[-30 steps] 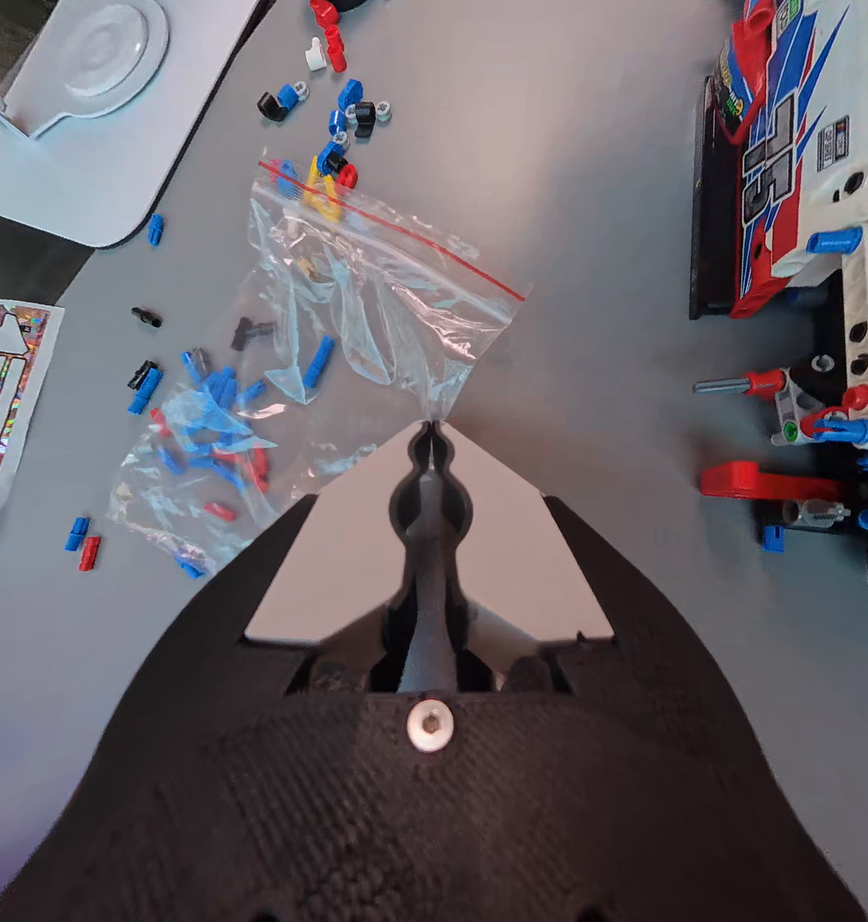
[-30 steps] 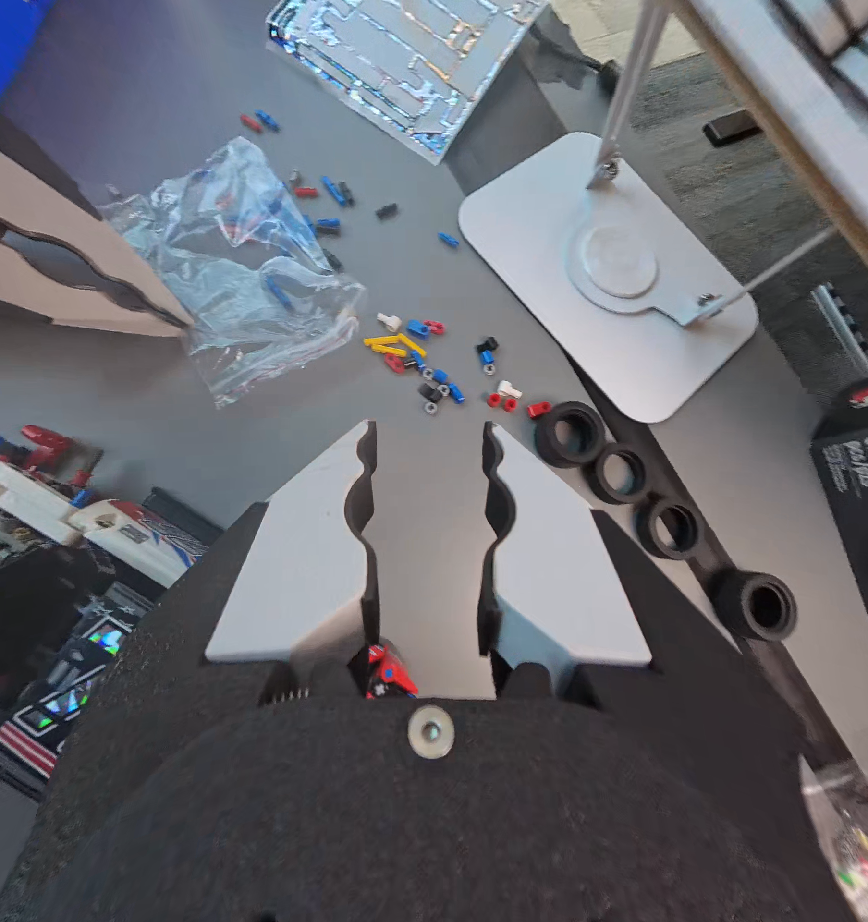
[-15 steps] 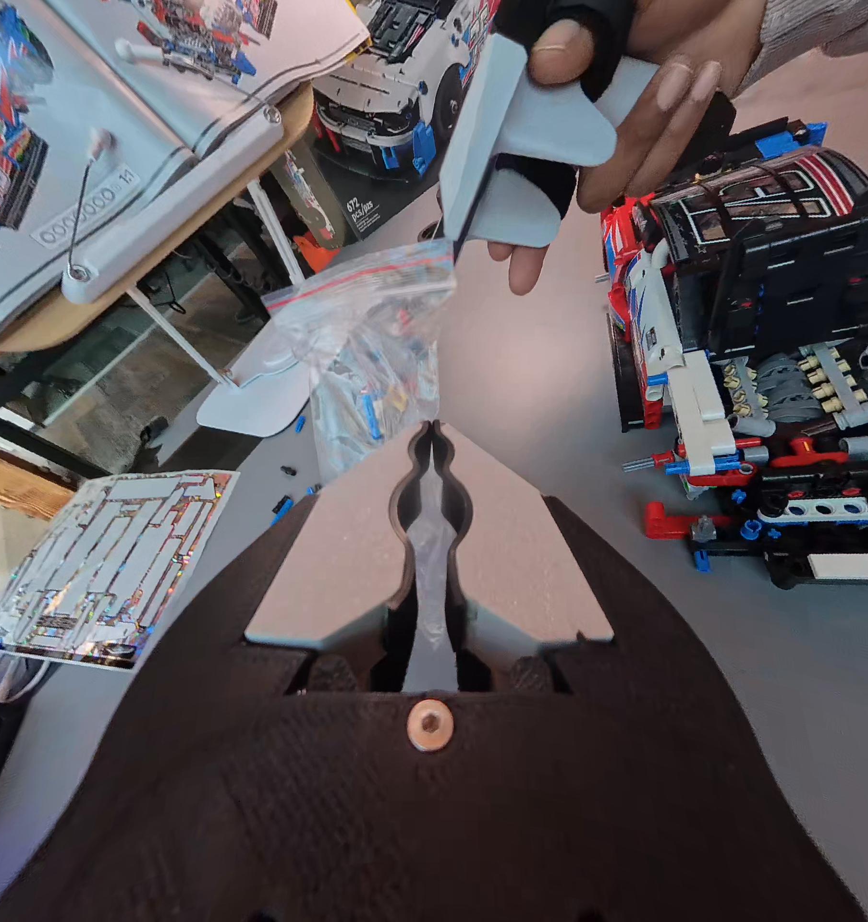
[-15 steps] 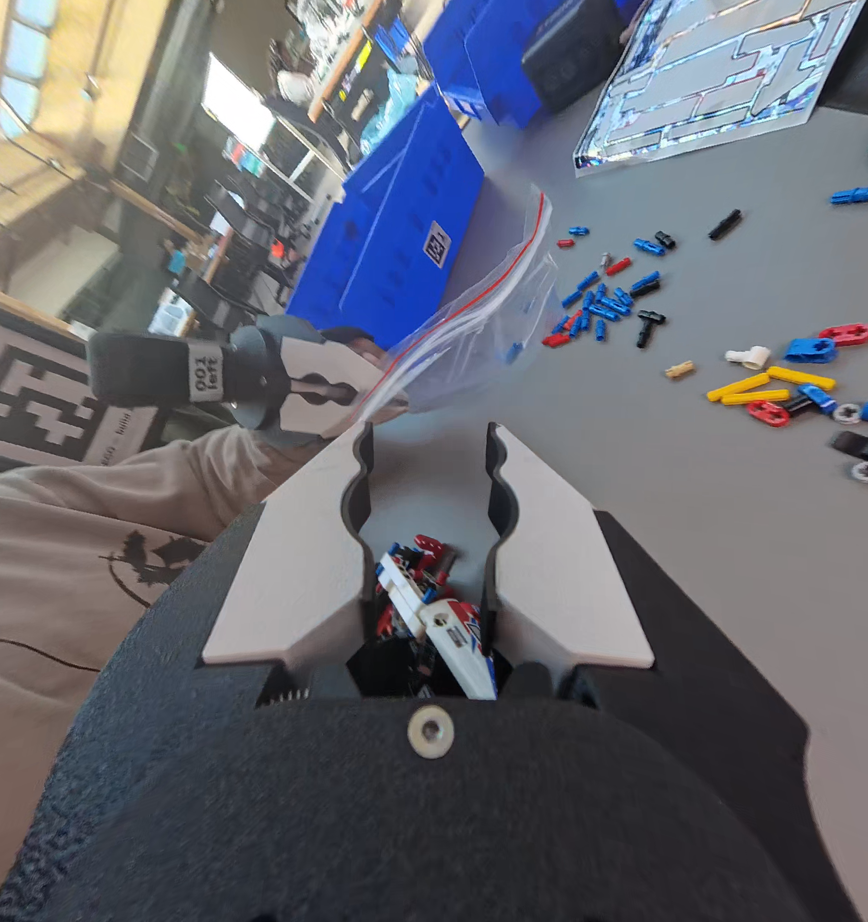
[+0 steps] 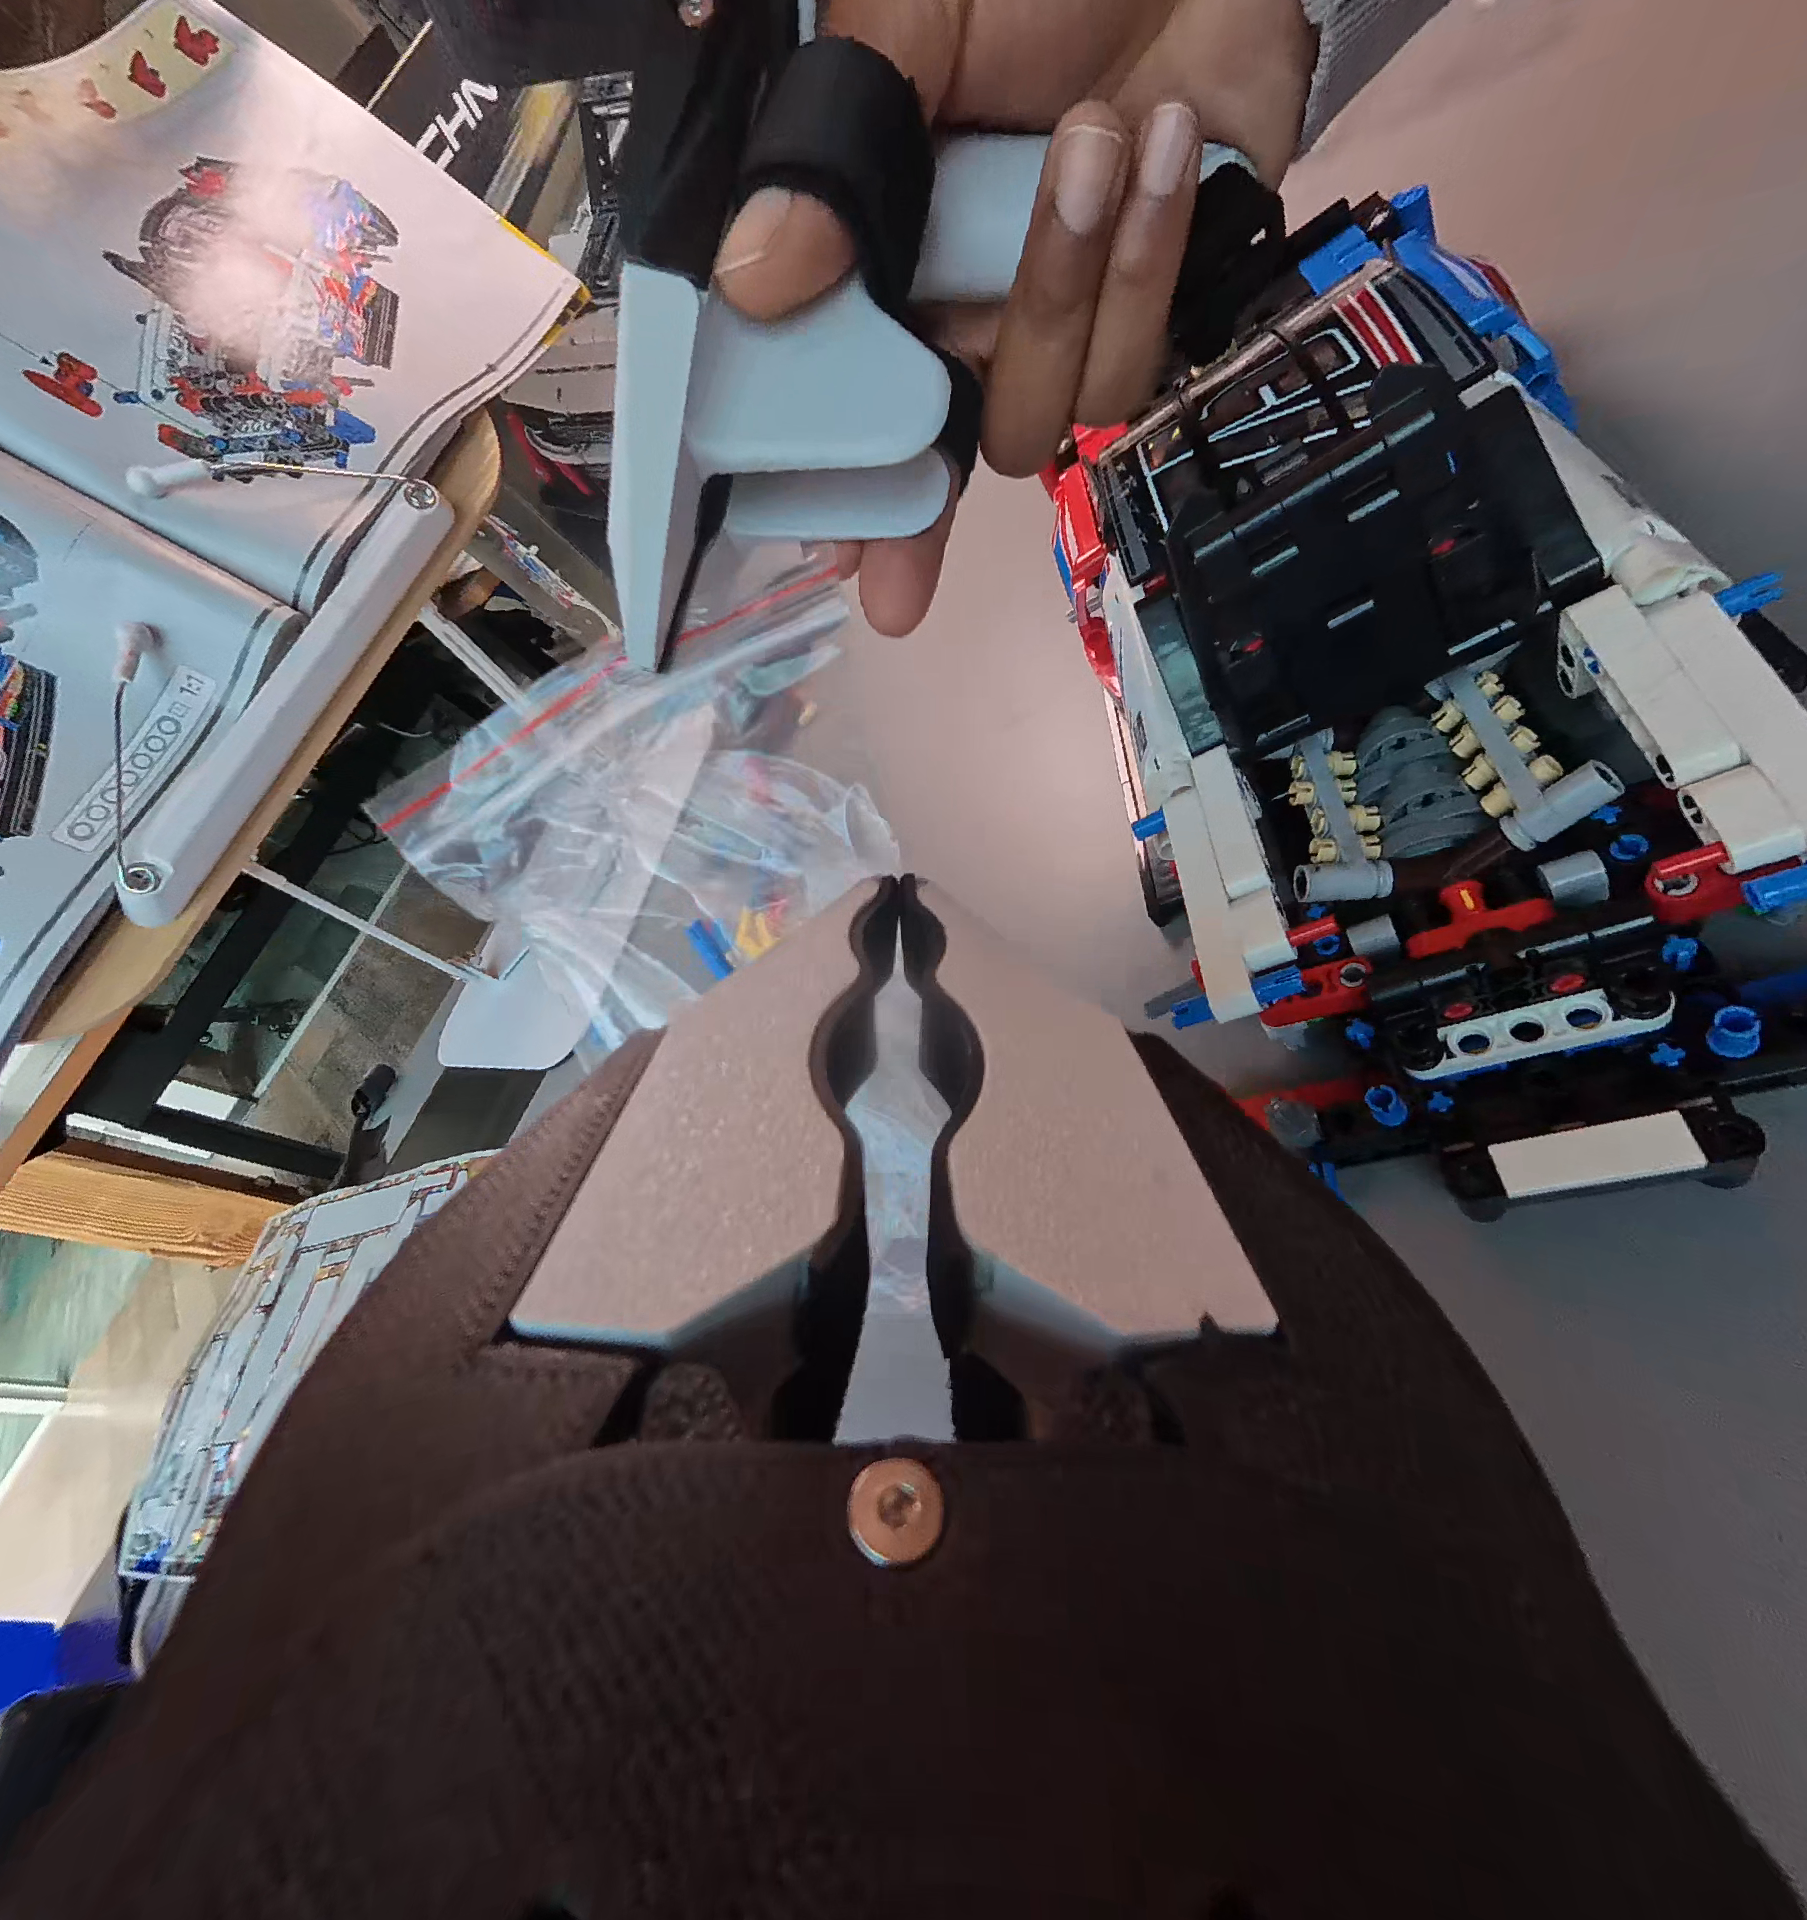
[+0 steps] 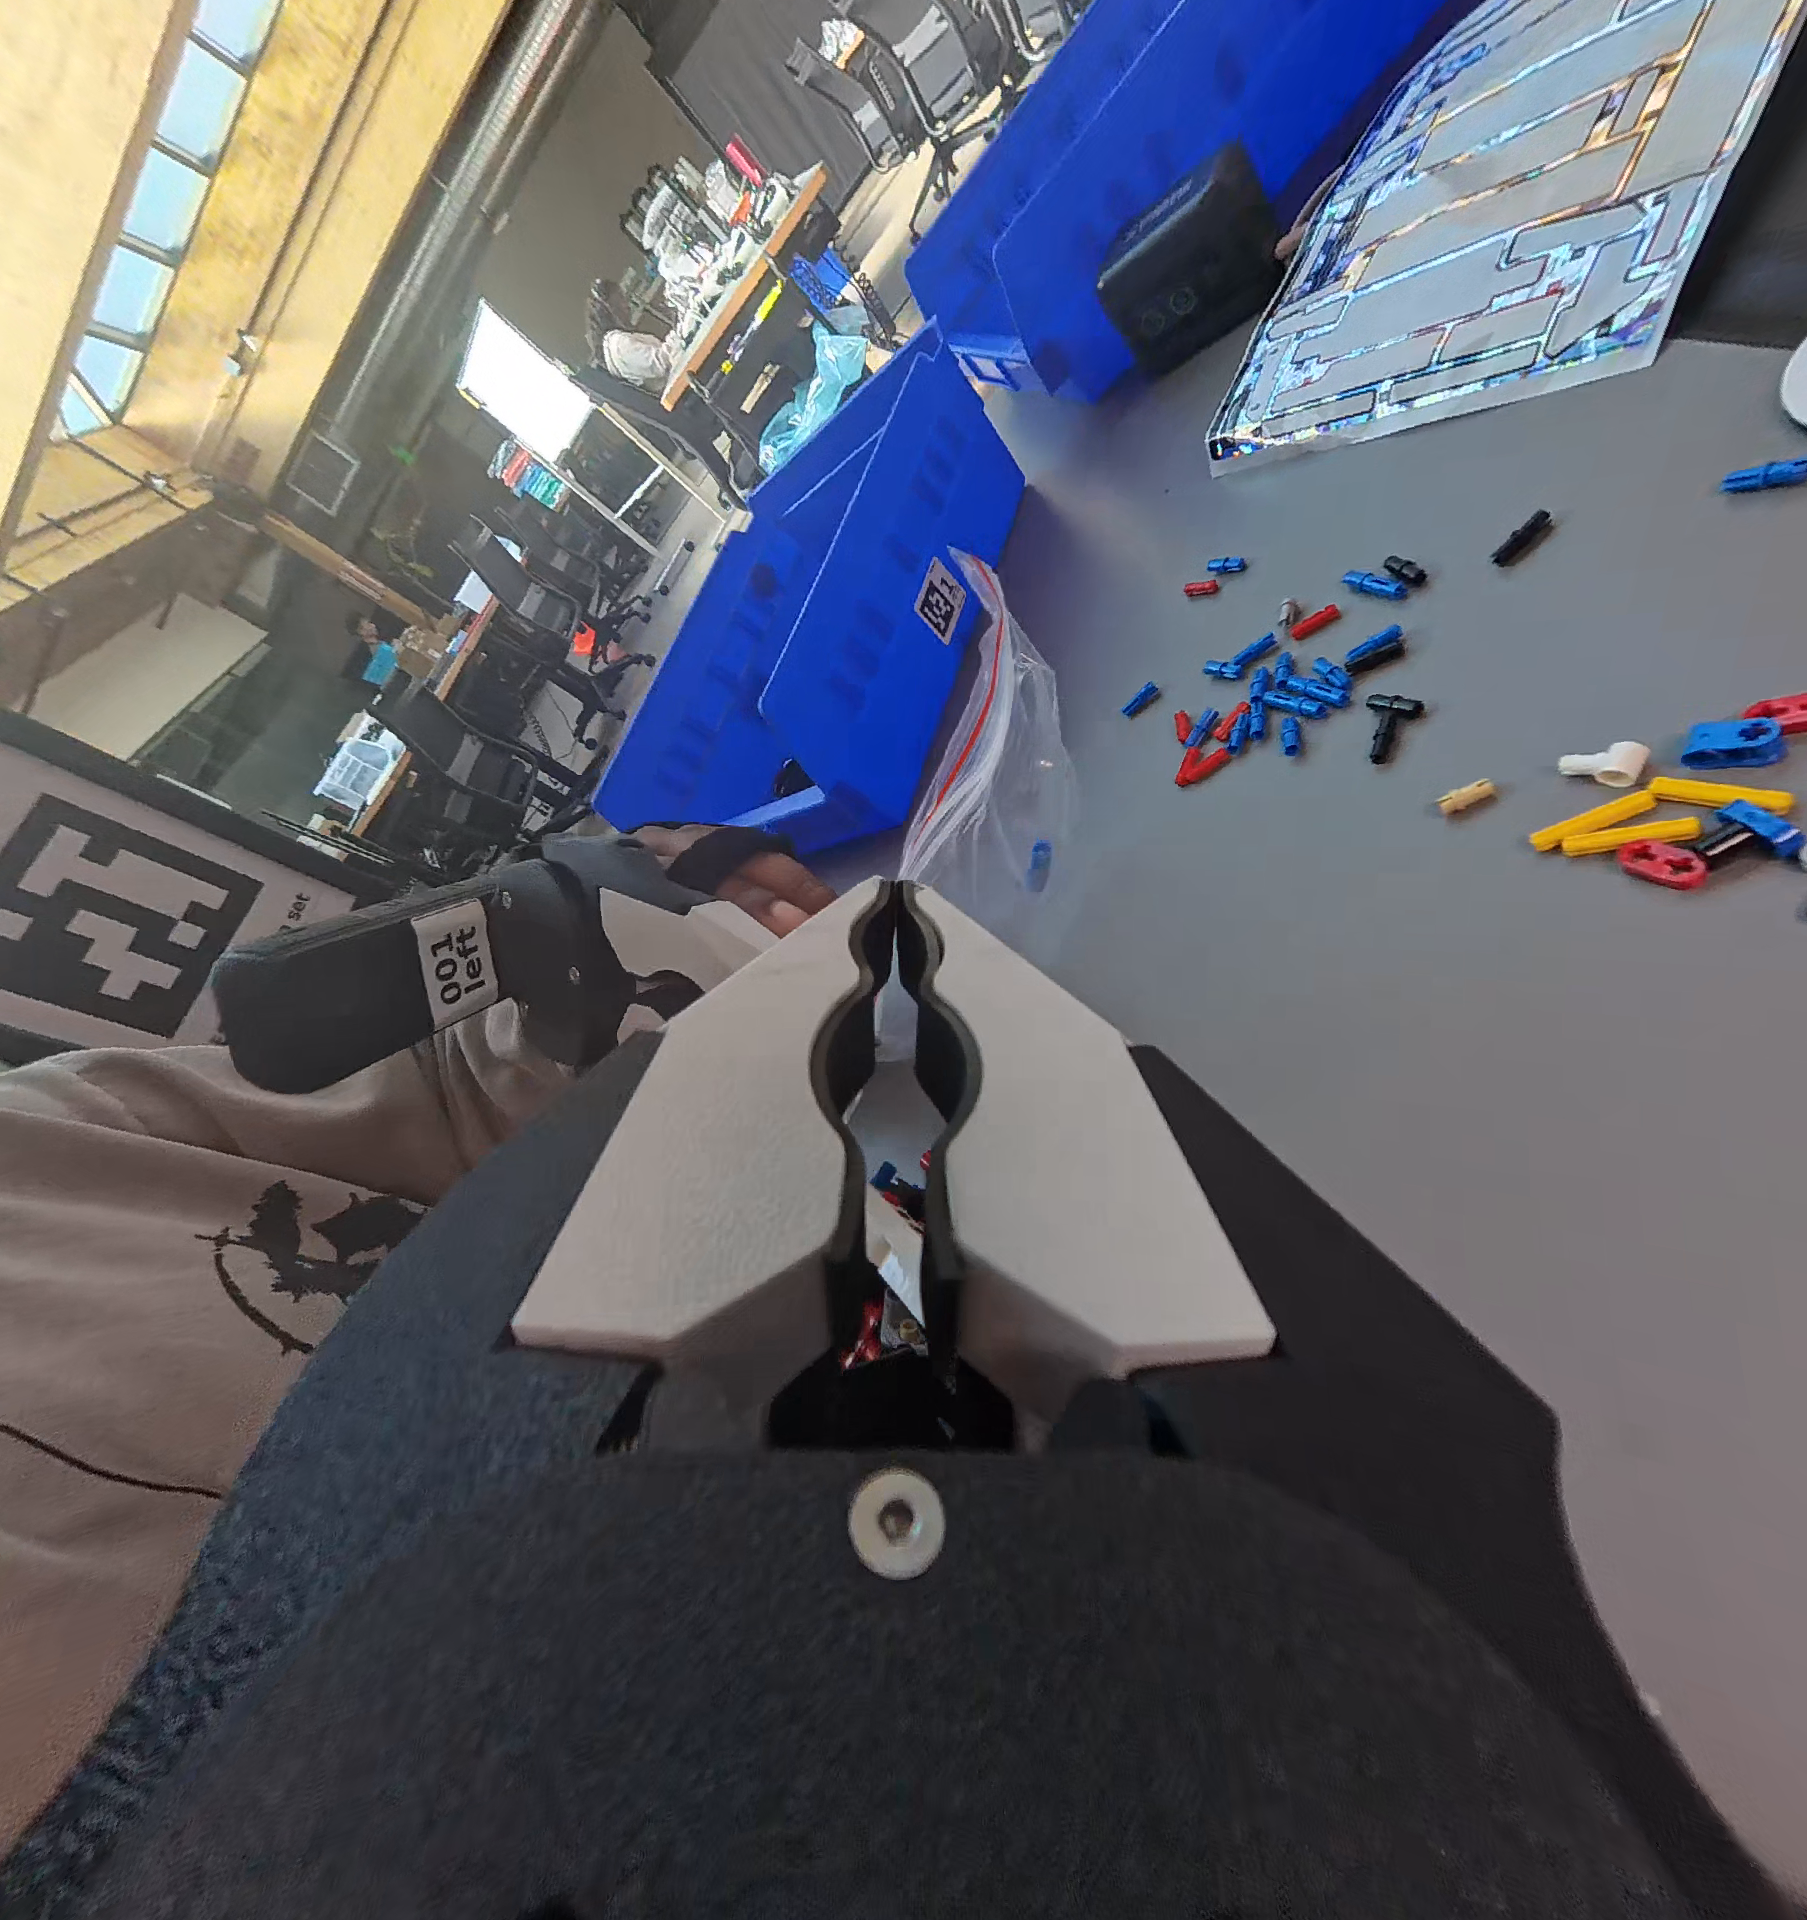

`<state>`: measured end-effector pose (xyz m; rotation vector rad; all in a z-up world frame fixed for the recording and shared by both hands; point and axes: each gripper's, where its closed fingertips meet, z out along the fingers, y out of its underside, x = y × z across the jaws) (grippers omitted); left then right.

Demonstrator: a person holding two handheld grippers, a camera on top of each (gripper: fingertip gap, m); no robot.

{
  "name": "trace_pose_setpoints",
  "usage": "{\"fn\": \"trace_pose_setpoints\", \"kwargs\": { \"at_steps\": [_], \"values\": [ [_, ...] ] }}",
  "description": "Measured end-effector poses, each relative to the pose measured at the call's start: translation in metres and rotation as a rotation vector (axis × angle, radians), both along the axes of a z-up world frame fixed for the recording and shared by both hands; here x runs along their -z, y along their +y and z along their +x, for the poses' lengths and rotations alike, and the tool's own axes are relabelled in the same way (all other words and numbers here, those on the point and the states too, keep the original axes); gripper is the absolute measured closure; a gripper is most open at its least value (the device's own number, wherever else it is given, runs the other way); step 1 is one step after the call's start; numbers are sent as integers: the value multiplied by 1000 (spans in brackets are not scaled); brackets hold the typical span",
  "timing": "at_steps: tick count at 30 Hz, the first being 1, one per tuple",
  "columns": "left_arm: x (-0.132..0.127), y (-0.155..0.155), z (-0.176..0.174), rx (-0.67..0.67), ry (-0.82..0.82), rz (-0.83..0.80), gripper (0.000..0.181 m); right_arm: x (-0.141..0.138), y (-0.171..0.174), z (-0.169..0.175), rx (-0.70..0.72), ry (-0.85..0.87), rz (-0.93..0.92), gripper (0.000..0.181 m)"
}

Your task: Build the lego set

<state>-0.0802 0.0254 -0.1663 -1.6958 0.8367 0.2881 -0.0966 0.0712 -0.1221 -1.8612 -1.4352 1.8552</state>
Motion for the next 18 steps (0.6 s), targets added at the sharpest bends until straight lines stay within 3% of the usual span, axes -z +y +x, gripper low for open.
{"fn": "trace_pose_setpoints", "kwargs": {
  "at_steps": [1, 3, 6, 9, 11, 13, 16, 18],
  "values": [
    [-2, -1, 3, 18, -57, -8, 181, -5, -2, 3, -4, 23, -7, 181],
    [-13, -4, 8, 72, -329, -69, 175, -15, -4, 10, 11, 96, 59, 181],
    [-56, -11, 3, 177, -882, -142, 162, -30, -7, 22, 62, 221, 296, 181],
    [-84, -11, -3, 221, -1196, -190, 152, -41, -30, 30, 66, 321, 556, 181],
    [-98, -14, 7, 289, -1295, -194, 147, -38, -42, 29, 84, 341, 754, 181],
    [-98, -15, 16, 291, -1287, -210, 149, -36, -57, 27, 84, 375, 878, 181],
    [-96, -17, 17, 280, -1237, -178, 178, -37, -69, 27, 107, 424, 968, 181],
    [-100, -23, 16, 316, -1263, -181, 181, -41, -68, 30, 126, 443, 969, 181]
  ]
}}
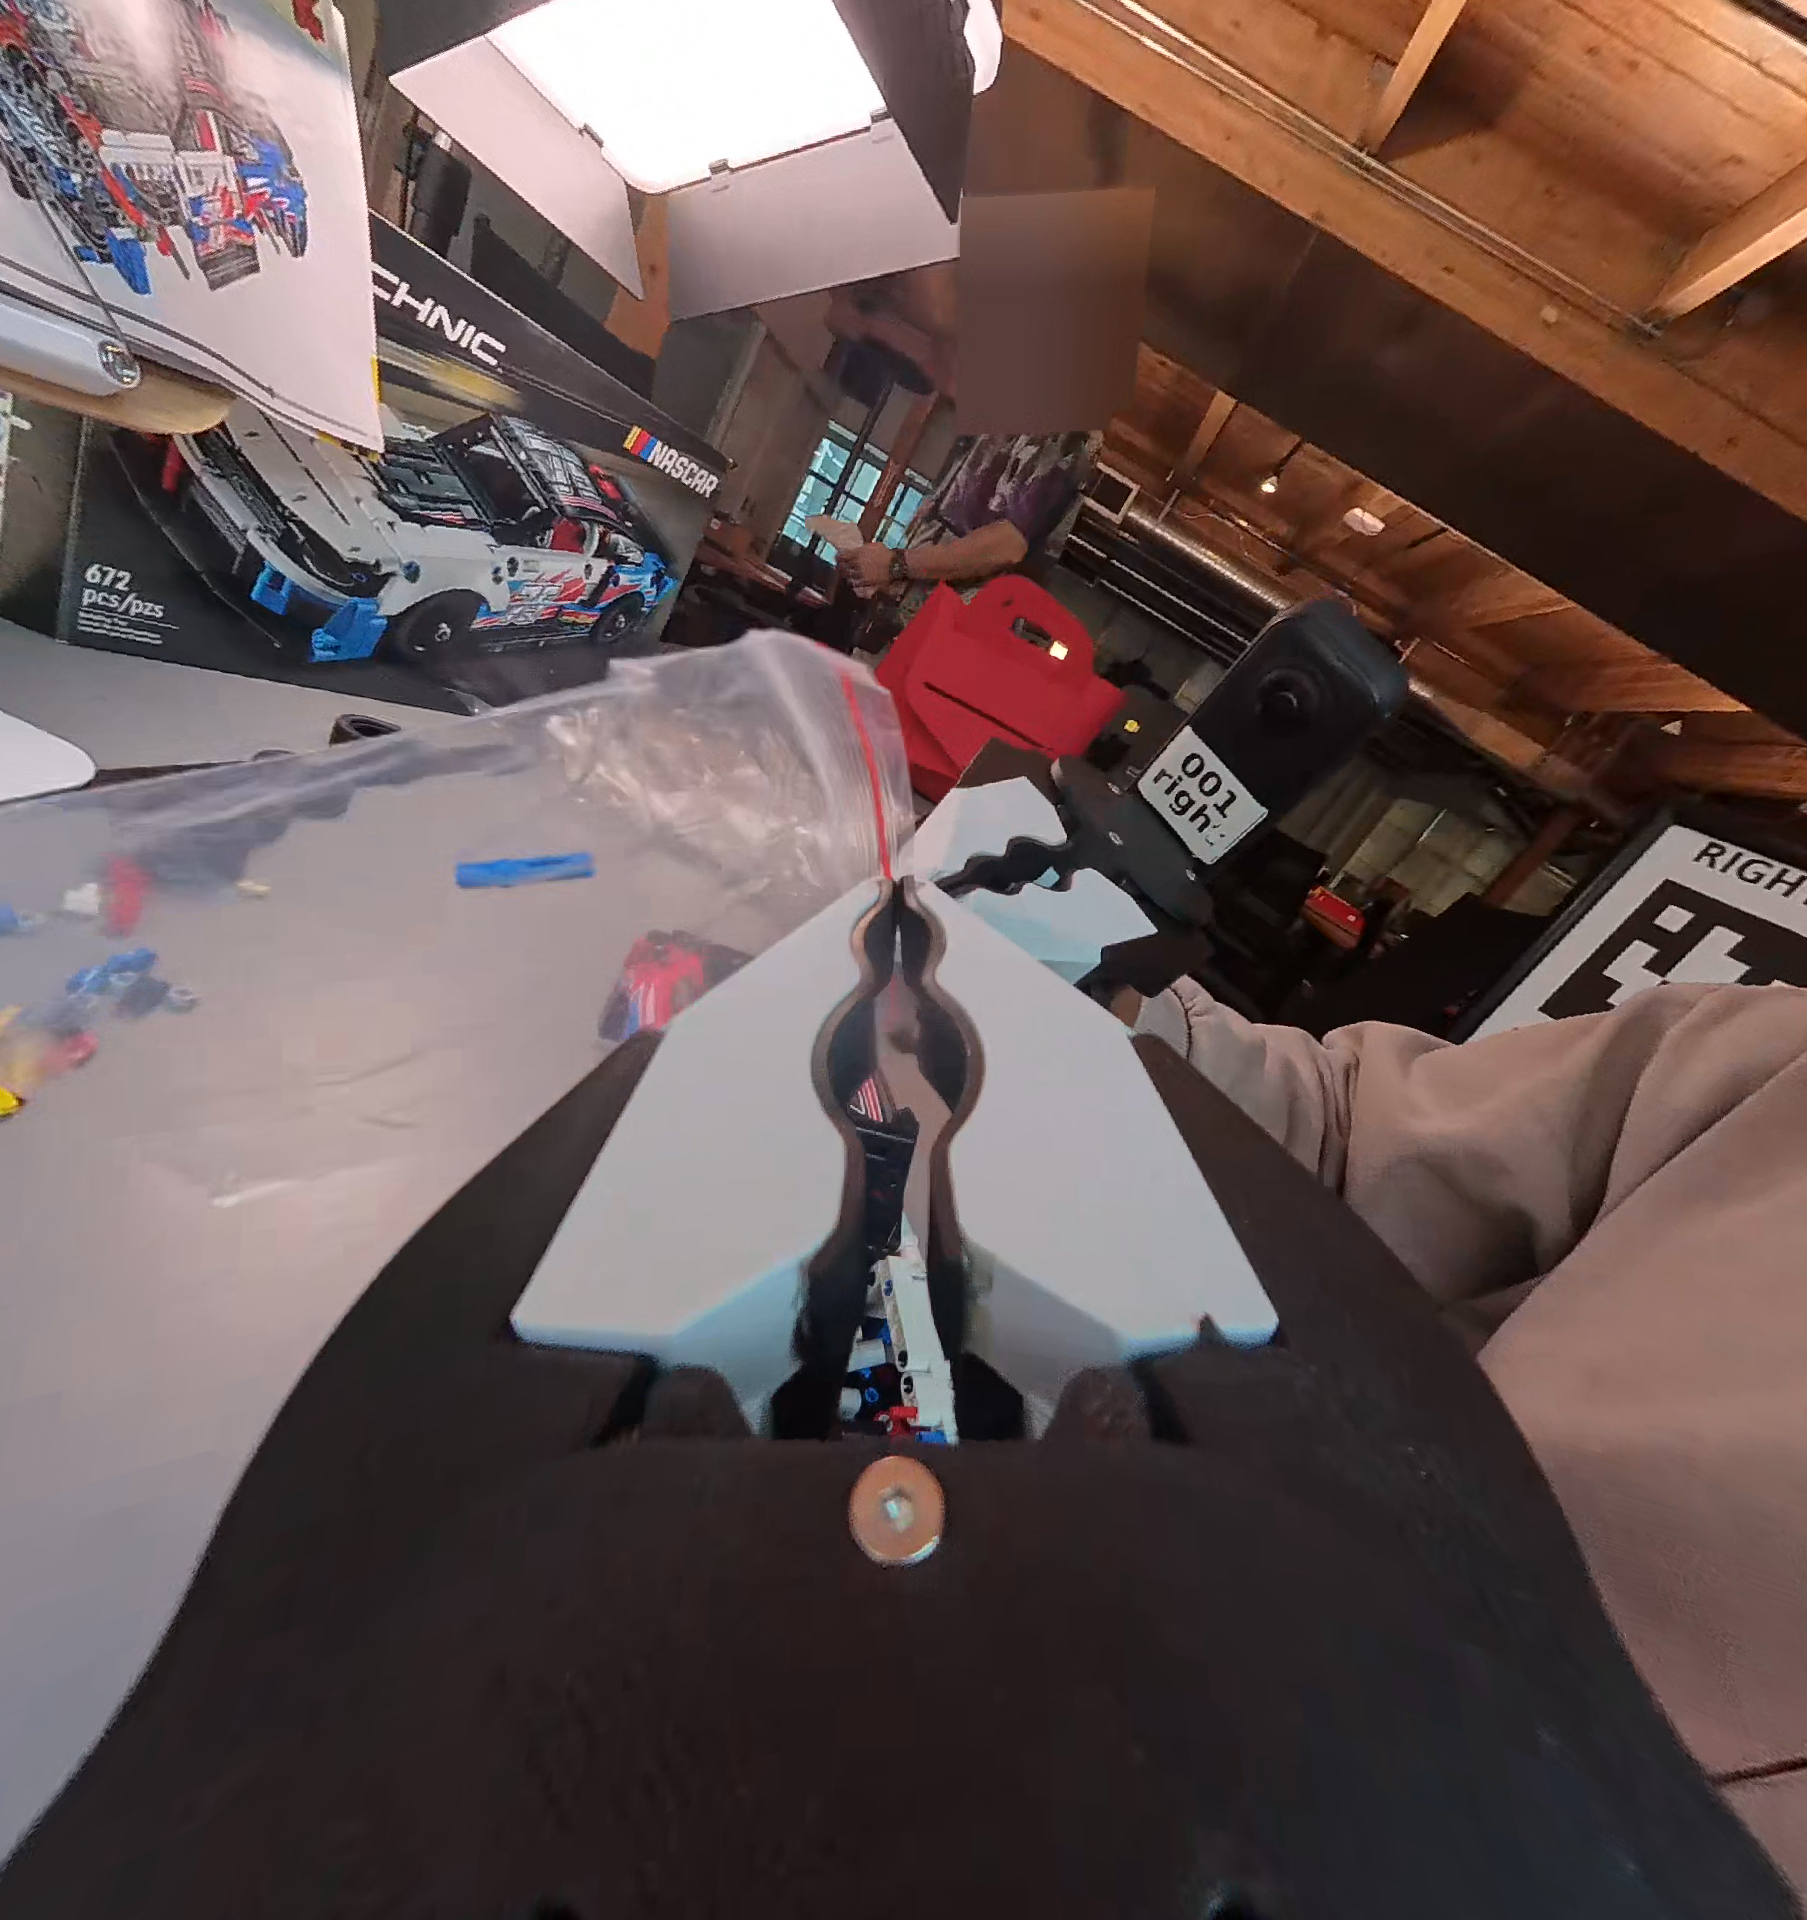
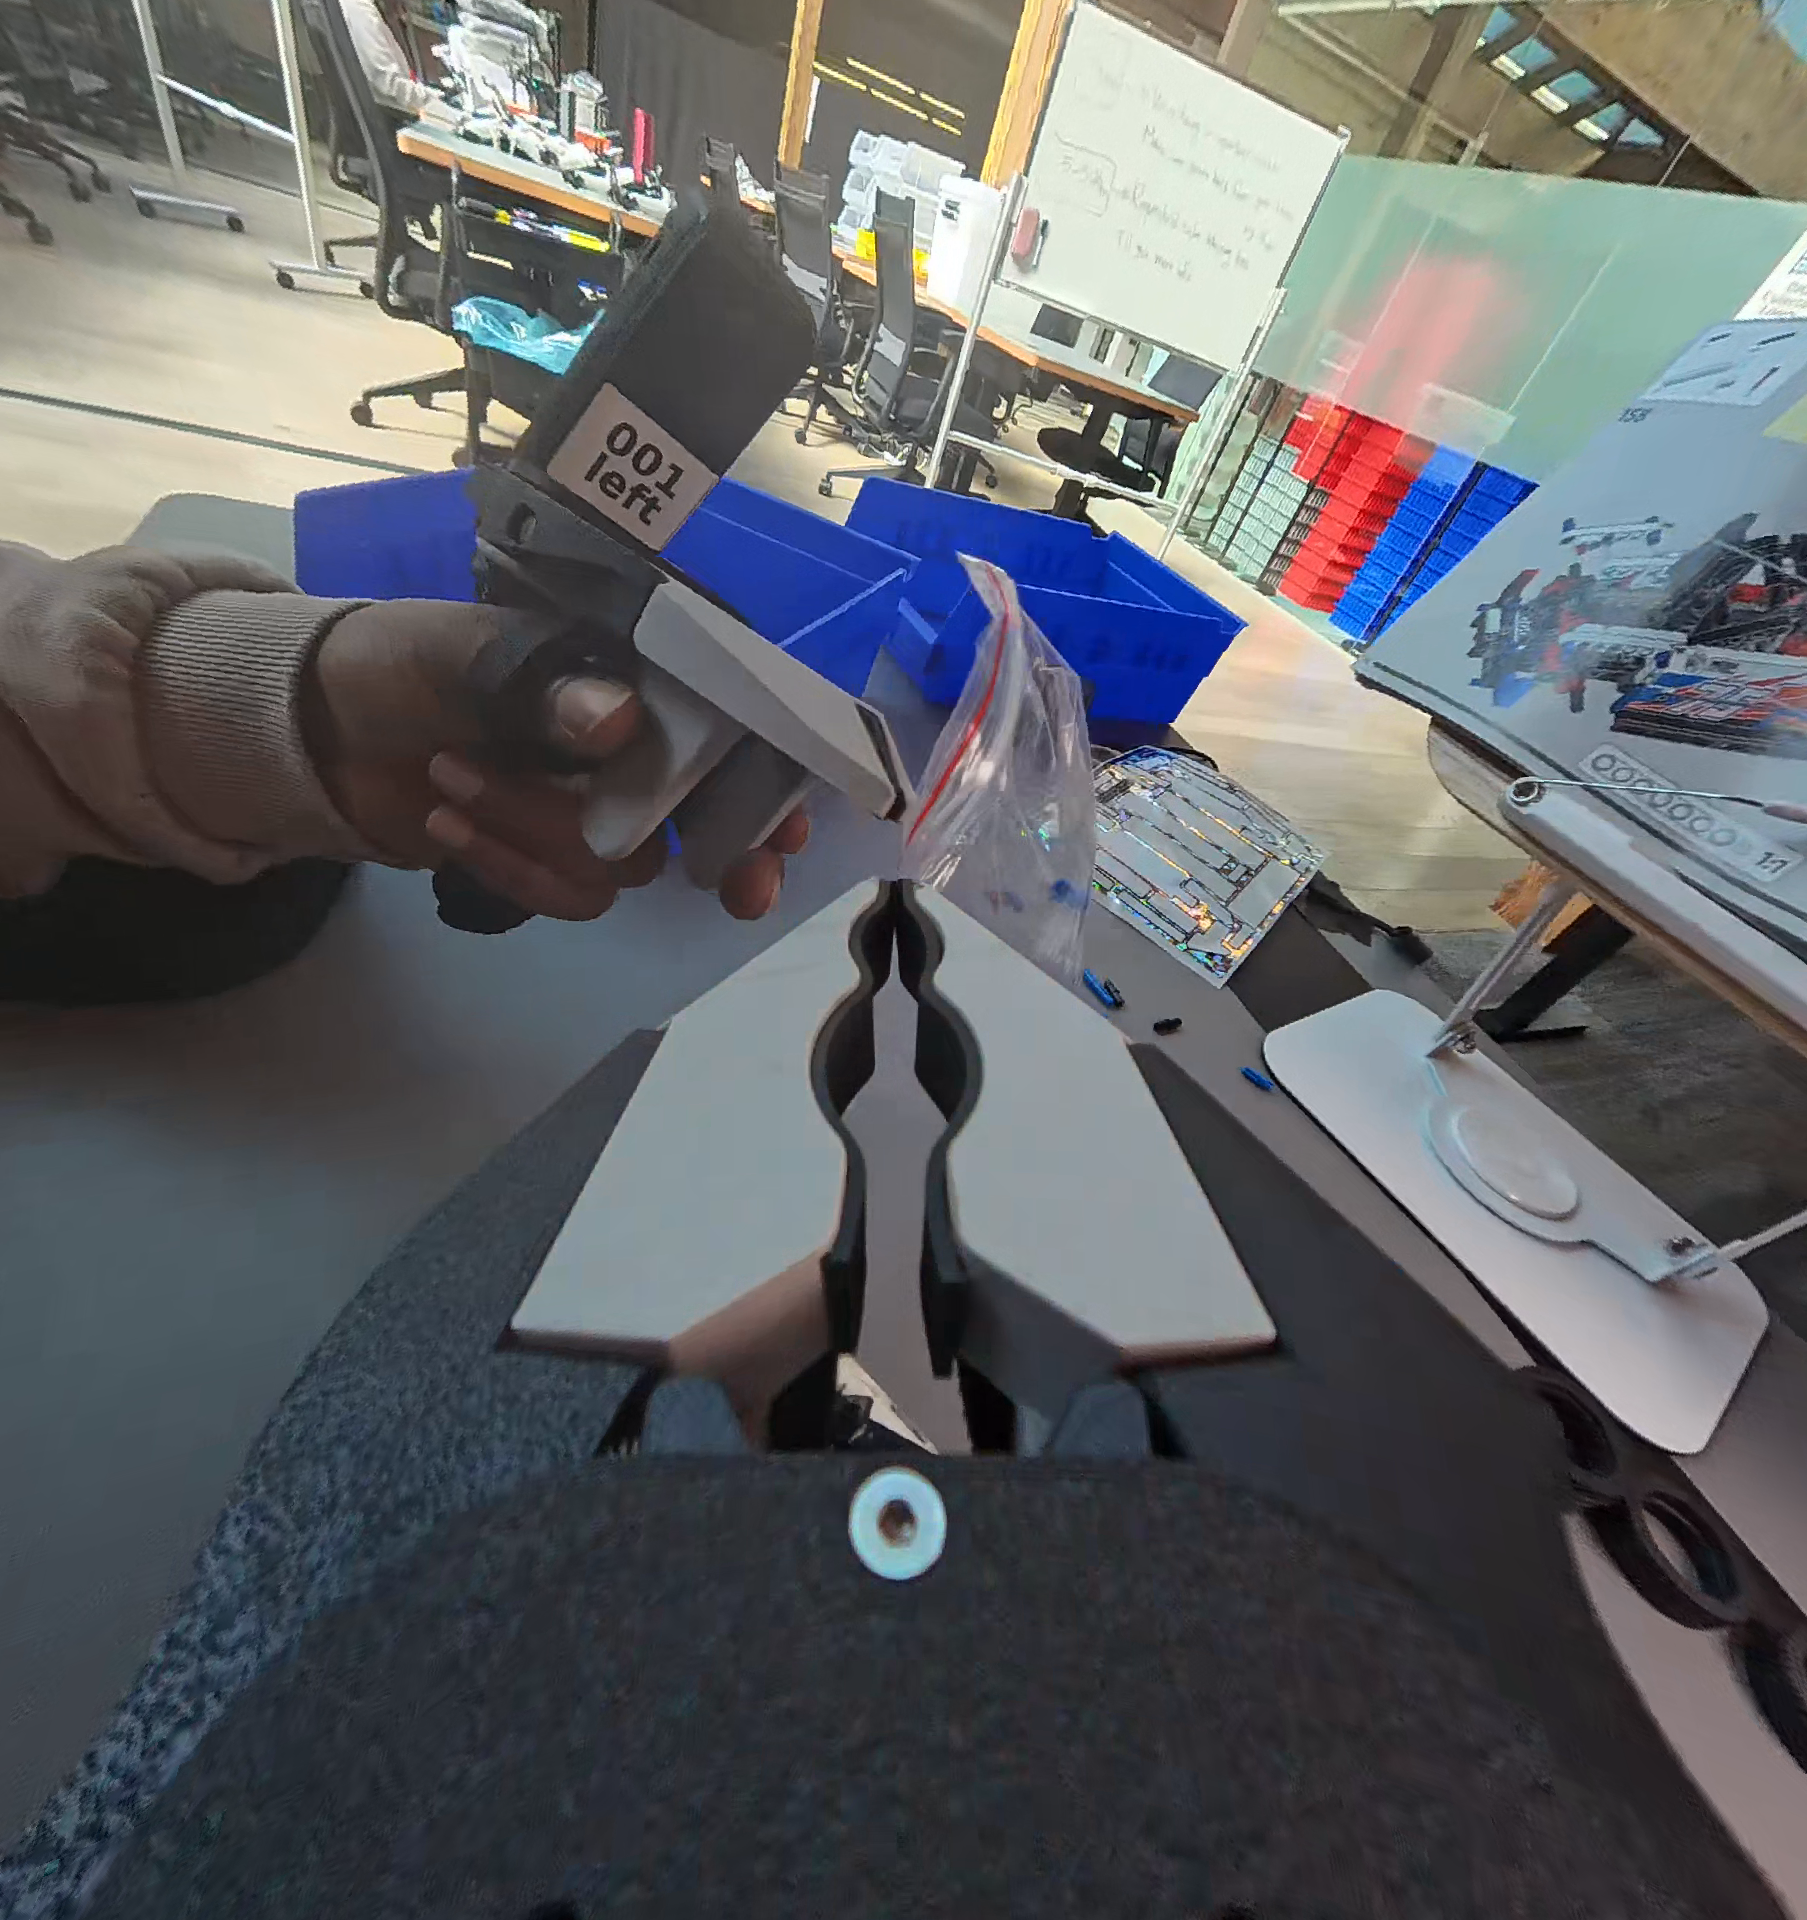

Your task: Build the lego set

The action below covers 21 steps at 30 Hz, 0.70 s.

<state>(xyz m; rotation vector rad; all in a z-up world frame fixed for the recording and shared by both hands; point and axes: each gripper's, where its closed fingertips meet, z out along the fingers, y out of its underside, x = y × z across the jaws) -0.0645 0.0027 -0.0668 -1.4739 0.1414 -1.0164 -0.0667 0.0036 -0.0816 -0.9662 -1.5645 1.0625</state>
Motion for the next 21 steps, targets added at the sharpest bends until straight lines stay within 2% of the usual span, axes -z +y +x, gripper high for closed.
{"fn": "trace_pose_setpoints", "kwargs": {
  "at_steps": [4, 7, 9, 12, 14, 21],
  "values": [
    [2, 0, -1, -5, 32, 1, 181, -4, -1, 6, -15, 34, -8, 181],
    [-1, -1, 4, 32, 9, 5, 157, -3, 0, 8, -4, 46, 17, 181],
    [2, 2, 5, 24, 20, -3, 159, -1, -2, 7, -9, 48, 27, 181],
    [6, 5, 5, 13, 27, -8, 174, -1, -8, 7, -41, 64, 14, 181],
    [6, 4, 7, 36, 8, -17, 176, -1, -9, 8, -56, 78, 32, 181],
    [6, 1, 12, 97, -48, -20, 157, 4, -9, 10, -64, 89, 77, 181]
  ]
}}
